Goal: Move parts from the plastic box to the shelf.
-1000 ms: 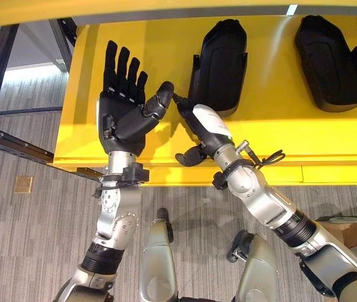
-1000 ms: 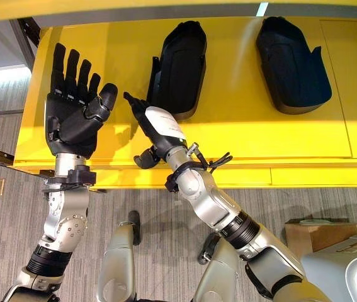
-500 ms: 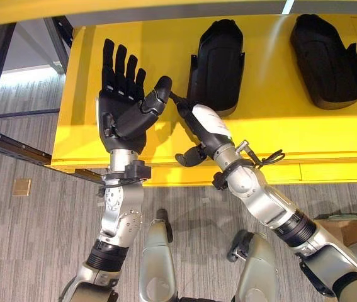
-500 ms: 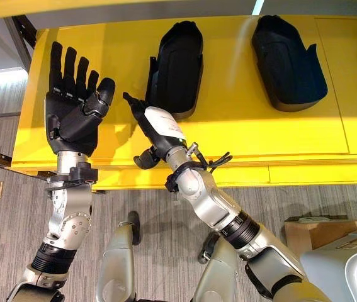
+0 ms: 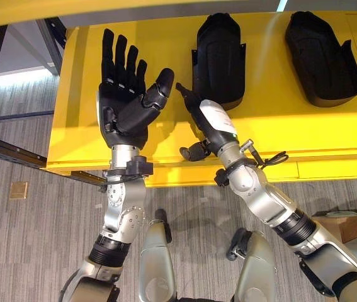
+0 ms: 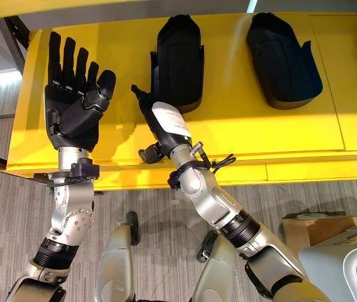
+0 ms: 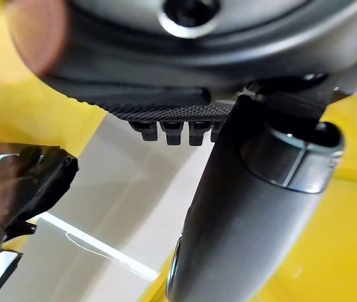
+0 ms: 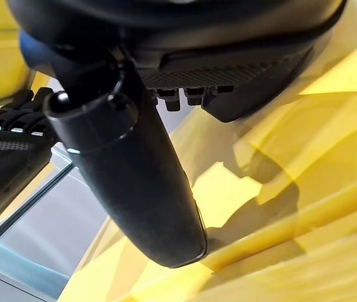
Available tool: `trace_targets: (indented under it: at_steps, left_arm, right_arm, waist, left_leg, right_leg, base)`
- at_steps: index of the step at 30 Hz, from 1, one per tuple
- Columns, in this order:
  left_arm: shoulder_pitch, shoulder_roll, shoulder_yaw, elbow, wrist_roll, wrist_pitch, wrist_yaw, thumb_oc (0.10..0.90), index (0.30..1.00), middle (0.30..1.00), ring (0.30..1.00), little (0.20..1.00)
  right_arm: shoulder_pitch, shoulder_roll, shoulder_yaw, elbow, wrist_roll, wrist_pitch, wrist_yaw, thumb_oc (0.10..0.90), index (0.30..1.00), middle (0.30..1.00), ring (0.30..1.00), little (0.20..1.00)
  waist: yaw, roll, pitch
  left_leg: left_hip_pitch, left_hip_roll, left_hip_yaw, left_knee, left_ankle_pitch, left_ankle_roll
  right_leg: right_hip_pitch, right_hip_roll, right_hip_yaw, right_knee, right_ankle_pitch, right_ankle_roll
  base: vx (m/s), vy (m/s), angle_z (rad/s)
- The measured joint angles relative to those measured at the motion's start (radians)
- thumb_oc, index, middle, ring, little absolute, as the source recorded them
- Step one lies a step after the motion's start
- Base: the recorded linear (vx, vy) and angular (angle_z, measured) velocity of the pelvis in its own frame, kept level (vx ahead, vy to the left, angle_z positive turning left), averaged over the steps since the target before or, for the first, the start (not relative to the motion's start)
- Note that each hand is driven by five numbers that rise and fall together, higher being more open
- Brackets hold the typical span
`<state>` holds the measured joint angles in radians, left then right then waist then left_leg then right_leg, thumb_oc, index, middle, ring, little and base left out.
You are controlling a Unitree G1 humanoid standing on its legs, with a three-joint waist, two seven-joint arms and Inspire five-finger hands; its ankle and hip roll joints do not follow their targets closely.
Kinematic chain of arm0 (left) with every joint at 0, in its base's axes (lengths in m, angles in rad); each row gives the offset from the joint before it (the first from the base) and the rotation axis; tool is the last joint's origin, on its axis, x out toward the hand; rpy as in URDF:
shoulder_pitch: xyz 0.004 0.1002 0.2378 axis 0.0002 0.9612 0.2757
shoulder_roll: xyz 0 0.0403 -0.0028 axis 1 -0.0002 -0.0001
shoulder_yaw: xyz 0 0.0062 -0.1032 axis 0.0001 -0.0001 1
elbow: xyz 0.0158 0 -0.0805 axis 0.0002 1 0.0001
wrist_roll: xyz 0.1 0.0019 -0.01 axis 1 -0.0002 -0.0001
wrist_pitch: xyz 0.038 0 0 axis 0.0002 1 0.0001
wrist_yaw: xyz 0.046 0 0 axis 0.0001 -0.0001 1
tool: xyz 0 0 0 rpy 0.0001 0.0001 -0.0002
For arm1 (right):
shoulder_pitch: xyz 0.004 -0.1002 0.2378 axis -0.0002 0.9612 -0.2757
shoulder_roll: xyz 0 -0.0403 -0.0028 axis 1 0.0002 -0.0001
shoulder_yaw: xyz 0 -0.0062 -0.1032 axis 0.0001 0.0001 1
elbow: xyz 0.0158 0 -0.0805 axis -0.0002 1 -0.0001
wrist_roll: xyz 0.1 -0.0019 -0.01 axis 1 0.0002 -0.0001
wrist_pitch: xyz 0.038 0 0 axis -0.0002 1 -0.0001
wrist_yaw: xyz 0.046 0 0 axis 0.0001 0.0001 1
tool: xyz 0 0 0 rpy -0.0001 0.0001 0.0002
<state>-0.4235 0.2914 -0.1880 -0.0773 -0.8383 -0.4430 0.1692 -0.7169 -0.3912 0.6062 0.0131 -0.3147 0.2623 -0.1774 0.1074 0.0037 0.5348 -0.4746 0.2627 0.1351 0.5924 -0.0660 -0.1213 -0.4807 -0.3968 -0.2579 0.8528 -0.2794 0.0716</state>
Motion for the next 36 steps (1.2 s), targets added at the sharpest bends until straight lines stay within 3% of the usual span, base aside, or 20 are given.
trace_targets:
  at_steps: [19, 36]
  left_arm:
    - [-0.025, 0.0, -0.001, 0.0, 0.0, -0.001, -0.002, 0.9, 1.0, 1.0, 1.0, 1.0]
    - [-0.032, -0.004, -0.009, 0.033, -0.002, 0.0, -0.006, 0.9, 1.0, 1.0, 1.0, 1.0]
  right_arm:
    - [-0.005, -0.009, -0.019, 0.02, 0.001, -0.051, 0.039, 0.9, 1.0, 1.0, 1.0, 1.0]
    - [-0.015, -0.006, -0.023, 0.019, 0.005, -0.058, 0.056, 0.9, 1.0, 1.0, 1.0, 1.0]
  waist:
    - [-0.02, -0.007, 0.0]
    - [-0.023, -0.006, 0.0]
  left_leg:
    - [-0.001, 0.001, 0.001, 0.001, -0.001, -0.001]
    - [-0.004, 0.013, 0.007, 0.0, -0.002, -0.002]
  right_leg:
    - [-0.001, 0.001, 0.001, 0.0, 0.0, 0.0]
    - [-0.012, 0.012, 0.005, 0.0, -0.001, -0.003]
  base:
    - [0.0, 0.0, 0.0]
    - [0.0, 0.001, 0.0]
